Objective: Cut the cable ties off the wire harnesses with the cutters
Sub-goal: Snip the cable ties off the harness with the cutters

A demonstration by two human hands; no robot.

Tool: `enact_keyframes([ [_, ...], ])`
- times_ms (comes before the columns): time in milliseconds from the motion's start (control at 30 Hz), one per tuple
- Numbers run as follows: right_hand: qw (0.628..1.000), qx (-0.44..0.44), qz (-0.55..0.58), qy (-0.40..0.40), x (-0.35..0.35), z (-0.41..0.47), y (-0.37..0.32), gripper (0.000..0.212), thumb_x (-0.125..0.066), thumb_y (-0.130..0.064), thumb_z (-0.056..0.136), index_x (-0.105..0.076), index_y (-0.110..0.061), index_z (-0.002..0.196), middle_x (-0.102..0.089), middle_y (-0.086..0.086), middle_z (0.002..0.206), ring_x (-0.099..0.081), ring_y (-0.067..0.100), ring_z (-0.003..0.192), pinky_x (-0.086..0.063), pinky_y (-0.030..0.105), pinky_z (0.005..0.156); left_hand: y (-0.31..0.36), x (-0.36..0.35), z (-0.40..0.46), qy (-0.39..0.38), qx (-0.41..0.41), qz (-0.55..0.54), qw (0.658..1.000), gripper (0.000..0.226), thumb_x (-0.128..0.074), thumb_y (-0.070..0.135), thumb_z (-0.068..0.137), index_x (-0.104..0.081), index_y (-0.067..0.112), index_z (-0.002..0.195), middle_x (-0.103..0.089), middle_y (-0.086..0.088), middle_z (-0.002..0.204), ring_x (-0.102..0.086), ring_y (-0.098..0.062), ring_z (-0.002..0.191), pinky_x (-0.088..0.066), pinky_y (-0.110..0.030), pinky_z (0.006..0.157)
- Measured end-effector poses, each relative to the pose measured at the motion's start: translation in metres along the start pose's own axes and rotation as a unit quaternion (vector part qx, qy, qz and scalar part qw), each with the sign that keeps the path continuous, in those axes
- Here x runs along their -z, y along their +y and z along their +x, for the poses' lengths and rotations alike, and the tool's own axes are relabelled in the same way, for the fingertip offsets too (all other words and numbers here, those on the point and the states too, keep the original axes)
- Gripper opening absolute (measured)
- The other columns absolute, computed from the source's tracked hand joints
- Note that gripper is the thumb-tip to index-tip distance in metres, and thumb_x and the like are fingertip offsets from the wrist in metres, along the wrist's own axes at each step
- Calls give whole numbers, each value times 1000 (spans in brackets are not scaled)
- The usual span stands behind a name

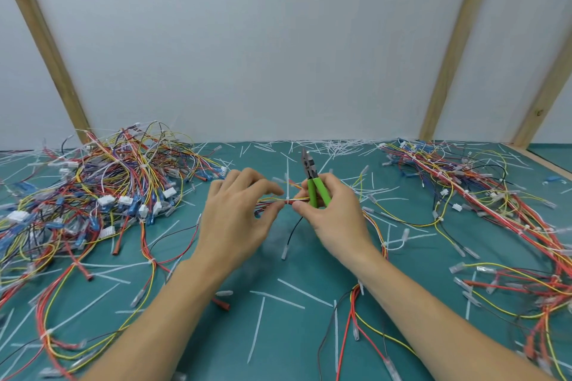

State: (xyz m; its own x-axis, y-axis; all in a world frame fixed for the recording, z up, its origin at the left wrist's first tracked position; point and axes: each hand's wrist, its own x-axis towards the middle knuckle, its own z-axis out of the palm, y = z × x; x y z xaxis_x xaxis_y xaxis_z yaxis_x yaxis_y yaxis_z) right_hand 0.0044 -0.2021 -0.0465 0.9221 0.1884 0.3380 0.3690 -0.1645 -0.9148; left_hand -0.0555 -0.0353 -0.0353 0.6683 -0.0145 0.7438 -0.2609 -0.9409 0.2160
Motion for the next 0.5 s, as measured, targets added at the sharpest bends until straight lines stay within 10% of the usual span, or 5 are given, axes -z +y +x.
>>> enact_keyframes([
  [200, 997, 5, 19, 70, 0, -1, -1, 31, -84, -9, 80, -62, -26, 94, -74, -7, 86, -70, 5, 78, -52, 17, 74, 17, -18, -11, -102, 196, -274, 936, 27, -57, 37, 101, -73, 24, 83, -69, 7, 59, -49, -8, 41, -37, -21, 48],
  [367, 999, 3, 30, 16, -4, -6, -3, 27, -81, -6, 83, -63, -21, 97, -74, -6, 86, -70, 9, 78, -58, 36, 80, 13, -19, -5, -65, 407, -462, 785, 35, -60, 40, 99, -77, 12, 87, -77, -7, 80, -62, -15, 50, -36, -20, 39],
  [500, 999, -7, 33, -35, -7, -9, -3, 21, -79, -12, 86, -64, -20, 98, -75, -7, 88, -71, 8, 81, -60, 45, 84, 8, -17, -5, -47, 447, -478, 755, 28, -66, 35, 95, -74, 11, 82, -77, -4, 81, -61, -12, 52, -37, -20, 40],
])
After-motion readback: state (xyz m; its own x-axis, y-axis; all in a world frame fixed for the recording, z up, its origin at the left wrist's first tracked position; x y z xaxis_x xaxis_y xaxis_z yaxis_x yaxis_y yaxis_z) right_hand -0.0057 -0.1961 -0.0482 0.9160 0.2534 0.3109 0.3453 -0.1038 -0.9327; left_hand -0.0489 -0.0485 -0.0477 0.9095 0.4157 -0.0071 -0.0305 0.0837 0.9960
